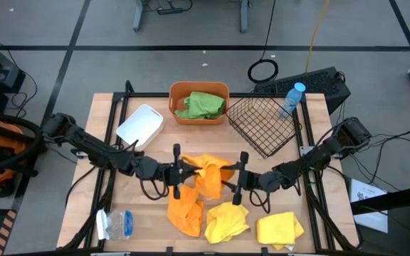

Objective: Sort microfiber towel by color & place in baskets
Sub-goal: Put the top orange towel into the wire basket

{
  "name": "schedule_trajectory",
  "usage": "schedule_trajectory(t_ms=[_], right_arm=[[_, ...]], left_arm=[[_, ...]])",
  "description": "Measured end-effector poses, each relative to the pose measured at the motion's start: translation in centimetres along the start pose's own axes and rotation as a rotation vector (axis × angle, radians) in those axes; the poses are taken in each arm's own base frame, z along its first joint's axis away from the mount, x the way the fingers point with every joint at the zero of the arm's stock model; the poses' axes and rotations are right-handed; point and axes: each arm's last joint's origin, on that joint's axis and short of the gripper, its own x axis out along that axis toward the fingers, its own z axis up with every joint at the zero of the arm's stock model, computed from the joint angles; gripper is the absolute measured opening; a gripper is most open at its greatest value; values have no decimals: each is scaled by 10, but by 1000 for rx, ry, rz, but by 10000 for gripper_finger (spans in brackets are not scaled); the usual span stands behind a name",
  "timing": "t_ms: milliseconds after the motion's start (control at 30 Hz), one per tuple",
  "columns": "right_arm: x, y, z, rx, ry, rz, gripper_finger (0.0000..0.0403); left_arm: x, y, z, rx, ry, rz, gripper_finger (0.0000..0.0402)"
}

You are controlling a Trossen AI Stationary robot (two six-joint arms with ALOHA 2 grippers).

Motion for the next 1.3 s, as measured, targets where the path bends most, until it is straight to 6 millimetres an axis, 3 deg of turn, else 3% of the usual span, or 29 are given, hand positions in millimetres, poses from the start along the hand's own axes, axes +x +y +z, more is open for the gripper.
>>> schedule_trajectory(t_ms=[300, 533, 733, 900, 1033, 1167, 1300], right_arm=[[2, 3, 13, -165, -34, 3, 386], [12, -7, 13, -95, -42, 57, 388], [21, -18, 12, -36, -61, 170, 388], [24, -22, 12, -7, -61, 202, 364], [26, -24, 13, 2, -80, 235, 316], [26, -24, 14, 6, -96, 261, 236], [25, -23, 16, 10, -109, 281, 125]], left_arm=[[0, 0, 2, -9, -43, -40, 15], [13, -4, 3, -38, -206, -129, 15], [30, -5, -11, -34, -234, -146, 15], [37, -2, -16, -40, -263, -139, 15], [37, 3, -13, -39, -348, -201, 15], [36, 3, -12, -11, -397, -239, 15], [35, 2, -11, 13, -427, -280, 15]])
